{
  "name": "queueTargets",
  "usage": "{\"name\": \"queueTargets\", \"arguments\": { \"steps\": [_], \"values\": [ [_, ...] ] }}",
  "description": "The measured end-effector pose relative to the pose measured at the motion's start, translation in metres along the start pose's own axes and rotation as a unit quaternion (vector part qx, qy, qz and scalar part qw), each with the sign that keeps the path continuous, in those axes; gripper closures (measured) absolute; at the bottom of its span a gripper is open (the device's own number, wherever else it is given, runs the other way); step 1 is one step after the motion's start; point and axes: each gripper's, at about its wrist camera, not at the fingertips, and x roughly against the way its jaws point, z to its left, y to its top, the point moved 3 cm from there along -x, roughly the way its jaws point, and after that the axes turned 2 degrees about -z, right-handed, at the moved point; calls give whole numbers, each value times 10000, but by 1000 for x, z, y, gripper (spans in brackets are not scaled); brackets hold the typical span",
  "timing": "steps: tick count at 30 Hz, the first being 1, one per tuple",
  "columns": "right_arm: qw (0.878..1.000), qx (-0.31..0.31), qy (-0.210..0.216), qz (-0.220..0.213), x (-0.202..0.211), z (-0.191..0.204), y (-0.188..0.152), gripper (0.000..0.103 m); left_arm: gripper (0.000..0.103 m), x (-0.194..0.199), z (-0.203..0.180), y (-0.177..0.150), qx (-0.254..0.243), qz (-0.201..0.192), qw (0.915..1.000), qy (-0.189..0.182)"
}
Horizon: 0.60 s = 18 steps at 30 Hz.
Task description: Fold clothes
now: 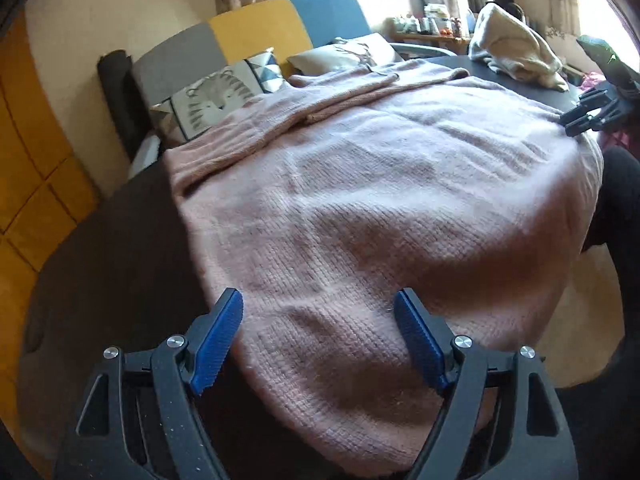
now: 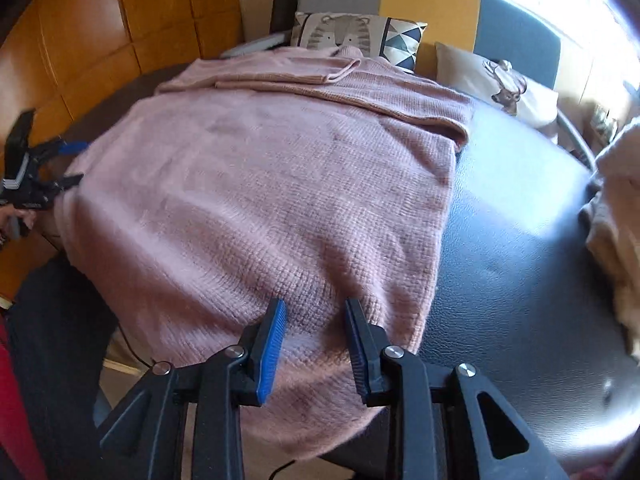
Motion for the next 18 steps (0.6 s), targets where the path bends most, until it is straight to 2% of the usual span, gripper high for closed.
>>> {"name": "queueTargets", "arguments": {
  "steps": [1,2,4,6,8,10,11,12,14,18],
  "values": [
    [10000,12,0,-11,2,6,4,74,22,7,-2,4,133,-195,9997,-93],
    [9997,21,186,-175,7,16,10,74,22,13,-6,9,207,-385,9989,-173],
    [9977,114,512,-432,11,37,20,74,22,14,-20,15,110,-513,9986,-111],
    [9963,491,555,-438,2,66,30,74,22,1,-33,13,-251,-262,9993,9],
    [9949,863,455,-260,-10,89,28,74,22,0,-35,0,-466,-84,9989,15],
    [9931,1109,331,-181,-14,95,18,74,22,0,-36,-15,-670,86,9977,14],
    [9920,1215,273,-213,-14,96,13,74,22,4,-32,-19,-613,180,9980,0],
    [9927,1157,282,-171,-12,92,9,74,22,9,-27,-23,-513,276,9983,-16],
    [9960,820,329,-110,-2,76,2,74,22,24,-14,-28,-227,229,9995,-57],
    [9966,-279,663,-411,23,36,-12,74,22,46,17,-36,504,62,9986,121]
  ]
}}
